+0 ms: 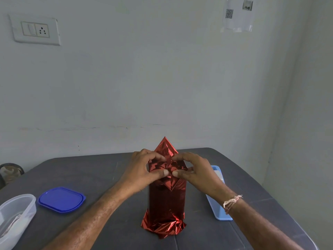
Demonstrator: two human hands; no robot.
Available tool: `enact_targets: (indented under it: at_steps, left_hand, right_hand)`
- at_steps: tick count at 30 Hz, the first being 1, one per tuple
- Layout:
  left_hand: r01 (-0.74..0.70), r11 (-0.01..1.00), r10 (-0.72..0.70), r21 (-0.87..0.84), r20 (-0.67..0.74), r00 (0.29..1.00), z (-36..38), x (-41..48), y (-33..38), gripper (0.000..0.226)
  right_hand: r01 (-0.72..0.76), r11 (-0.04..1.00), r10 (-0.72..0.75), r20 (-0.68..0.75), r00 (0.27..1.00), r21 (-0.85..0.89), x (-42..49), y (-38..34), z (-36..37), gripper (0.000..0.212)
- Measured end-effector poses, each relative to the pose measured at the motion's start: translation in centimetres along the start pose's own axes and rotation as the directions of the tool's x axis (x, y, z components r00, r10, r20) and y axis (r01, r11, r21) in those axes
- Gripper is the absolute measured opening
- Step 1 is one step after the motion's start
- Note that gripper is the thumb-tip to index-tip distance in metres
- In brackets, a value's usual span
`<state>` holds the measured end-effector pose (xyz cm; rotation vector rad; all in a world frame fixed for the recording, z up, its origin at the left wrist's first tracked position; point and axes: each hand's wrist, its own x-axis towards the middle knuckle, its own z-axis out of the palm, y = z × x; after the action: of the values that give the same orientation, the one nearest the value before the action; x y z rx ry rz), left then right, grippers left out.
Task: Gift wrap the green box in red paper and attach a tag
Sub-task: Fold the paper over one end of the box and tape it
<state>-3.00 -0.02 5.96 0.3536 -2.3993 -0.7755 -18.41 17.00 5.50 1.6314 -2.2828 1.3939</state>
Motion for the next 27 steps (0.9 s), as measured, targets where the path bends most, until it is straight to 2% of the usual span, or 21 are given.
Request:
enact_targets:
  at_steps: [5,13,15,18,23,27]
  left_hand:
    - [-0.012,0.994,0.0,-0.111,-0.104,0.995,0.7,-0.6,-0.5,0.023]
    - [-0.039,0.959,-0.003,-0.281,-0.148,0.989,1.0,-1.0,-0.2,0.021]
    - [-0.037,0.957,-0.009,-0.289,-0.156,0.988,1.0,-0.9,-0.1,0.02]
    - [-0.031,0.969,-0.008,-0.245,-0.157,0.988,0.9,-0.7,-0.1,0.005]
    - [0.008,0.985,-0.03,-0.173,-0.122,0.992,0.9,-0.4,-0.4,0.025]
    - [0.003,0.983,-0.028,-0.181,-0.136,0.99,1.1,-0.4,-0.3,0.037]
  right_hand:
    - [0.037,0.999,-0.037,-0.011,0.999,0.001,-0.4,0.1,0.0,0.034]
    - [0.082,0.996,-0.08,-0.06,0.995,0.029,-0.9,0.3,-0.1,0.02]
    - [0.084,0.996,-0.082,-0.066,0.994,0.031,-0.8,0.3,0.0,0.017]
    - [0.082,0.996,-0.081,-0.069,0.994,0.021,-0.6,0.1,0.0,0.013]
    - [0.072,0.994,-0.069,0.039,0.997,-0.077,0.1,0.1,-0.4,0.008]
    - [0.076,0.986,-0.065,0.076,0.995,-0.147,0.2,-0.1,-0.4,0.024]
